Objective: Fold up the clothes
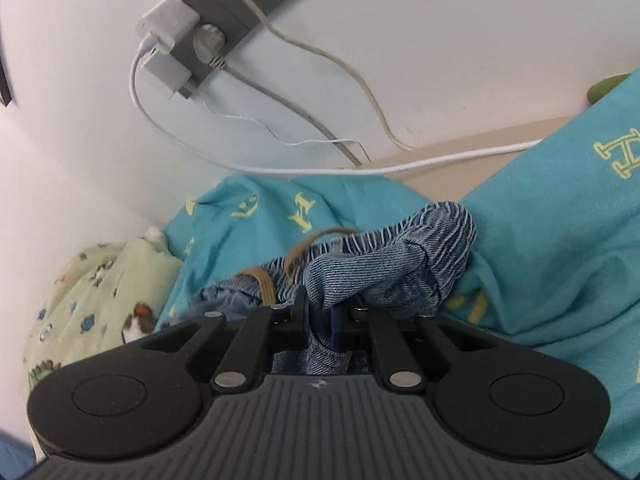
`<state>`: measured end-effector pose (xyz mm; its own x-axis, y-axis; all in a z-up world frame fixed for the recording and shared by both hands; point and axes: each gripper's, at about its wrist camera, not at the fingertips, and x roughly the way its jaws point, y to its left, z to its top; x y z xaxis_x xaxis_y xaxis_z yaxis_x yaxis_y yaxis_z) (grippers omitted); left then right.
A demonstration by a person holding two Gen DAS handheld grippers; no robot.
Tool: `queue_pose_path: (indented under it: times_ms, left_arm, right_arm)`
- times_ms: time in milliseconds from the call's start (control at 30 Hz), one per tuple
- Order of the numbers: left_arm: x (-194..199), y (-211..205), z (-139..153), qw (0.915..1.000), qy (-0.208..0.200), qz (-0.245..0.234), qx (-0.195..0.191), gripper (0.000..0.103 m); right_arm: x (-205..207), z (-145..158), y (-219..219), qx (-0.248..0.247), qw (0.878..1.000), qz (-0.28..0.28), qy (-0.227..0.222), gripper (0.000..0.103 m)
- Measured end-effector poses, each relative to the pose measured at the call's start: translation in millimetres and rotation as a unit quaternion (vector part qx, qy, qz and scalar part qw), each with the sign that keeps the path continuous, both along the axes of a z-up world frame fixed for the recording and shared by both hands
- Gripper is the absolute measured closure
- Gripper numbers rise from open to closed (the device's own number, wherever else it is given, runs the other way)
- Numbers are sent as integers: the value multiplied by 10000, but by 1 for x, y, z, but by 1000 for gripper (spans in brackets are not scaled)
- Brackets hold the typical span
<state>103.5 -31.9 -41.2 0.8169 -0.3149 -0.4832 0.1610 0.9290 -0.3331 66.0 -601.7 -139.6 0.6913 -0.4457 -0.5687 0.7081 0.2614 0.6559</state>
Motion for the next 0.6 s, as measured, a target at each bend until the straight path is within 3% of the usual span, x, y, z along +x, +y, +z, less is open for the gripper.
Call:
queue_pose_path:
  times_ms: [67,233,467,600]
  left_arm:
    - [-1,-1,0,10000,-23,-32,33,50]
    - [-7,-1,4,9999,-66,-82,-4,50]
    - [-12,-2,8,9999,-98,-102,62,49]
    - [-12,-3,8,9998,-86,-110,124,49]
  right_arm:
    - [-1,6,3,-25,10000,50,65,88]
    - [-14,18,14,165,9994,226,204,59]
    - [-36,18,48,1606,9860,451,75,57]
    - [-26,38,89,1486,9819,1171,10,57]
